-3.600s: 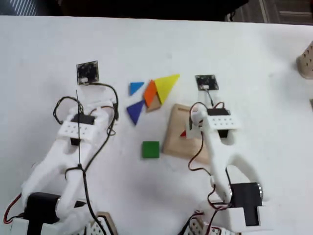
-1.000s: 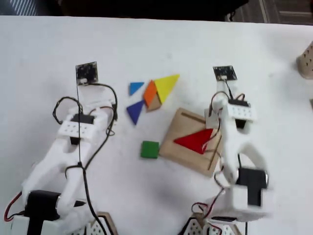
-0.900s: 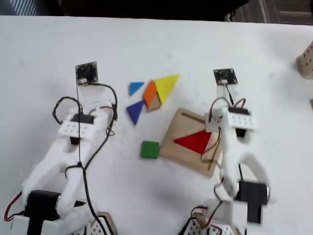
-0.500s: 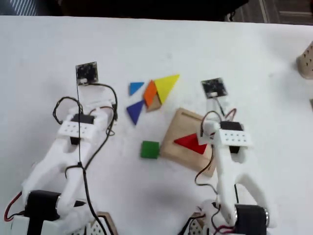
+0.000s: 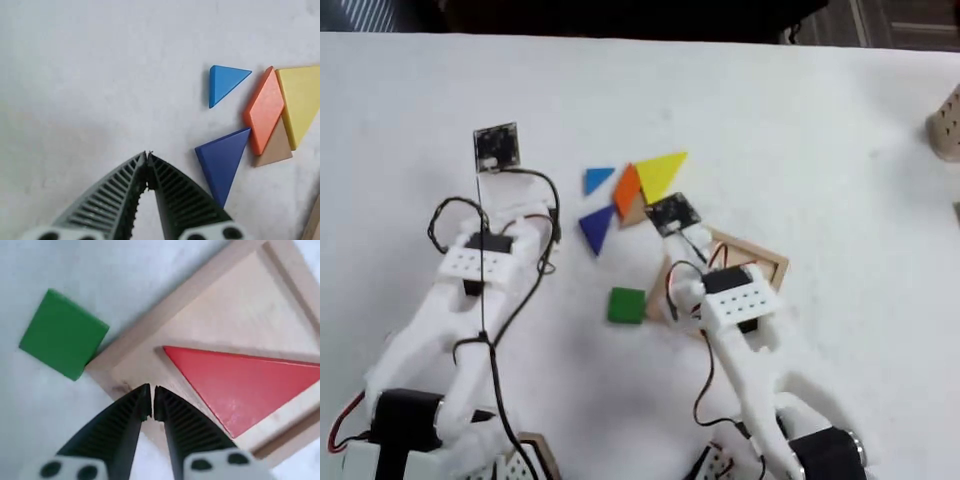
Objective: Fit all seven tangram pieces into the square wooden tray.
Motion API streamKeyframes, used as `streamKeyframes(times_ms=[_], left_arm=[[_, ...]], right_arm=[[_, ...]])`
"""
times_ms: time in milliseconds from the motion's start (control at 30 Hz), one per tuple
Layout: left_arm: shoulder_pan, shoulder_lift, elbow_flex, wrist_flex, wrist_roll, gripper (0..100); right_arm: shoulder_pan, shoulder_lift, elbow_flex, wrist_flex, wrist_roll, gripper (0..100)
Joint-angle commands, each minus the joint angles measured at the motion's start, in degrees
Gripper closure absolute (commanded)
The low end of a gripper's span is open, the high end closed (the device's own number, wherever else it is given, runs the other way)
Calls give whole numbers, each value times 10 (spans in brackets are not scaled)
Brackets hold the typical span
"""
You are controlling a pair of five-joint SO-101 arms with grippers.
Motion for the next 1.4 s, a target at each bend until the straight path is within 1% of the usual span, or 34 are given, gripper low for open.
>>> streamKeyframes(times_ms=[0, 167, 267, 333, 400, 600, 767, 900, 1067, 1300, 1367], left_arm=[[-5, -1, -15, -17, -5, 979], [-6, -1, -14, -14, -5, 979], [-6, -1, -14, -13, -5, 979], [-6, -1, -14, -13, -5, 979], [-6, -1, -14, -13, -5, 979], [-6, -1, -14, -12, -5, 979], [-6, -1, -14, -12, -5, 979], [-6, -1, -14, -12, -5, 979], [-6, -1, -14, -13, -5, 979], [-6, -1, -14, -14, -5, 979], [-6, -1, -14, -14, -5, 979]], right_arm=[[27, -18, -1, -40, -6, 981], [55, 39, -15, -70, -9, 981], [65, 93, -64, -47, -11, 981], [73, 117, -96, -37, -30, 981], [81, 132, -121, -41, -45, 981], [103, 172, -166, -90, -46, 981], [118, 202, -200, -94, -47, 981], [141, 196, -212, -92, -49, 981], [169, 132, -207, -29, -50, 981], [194, 81, -113, -12, -42, 981], [196, 84, -107, -4, -25, 981]])
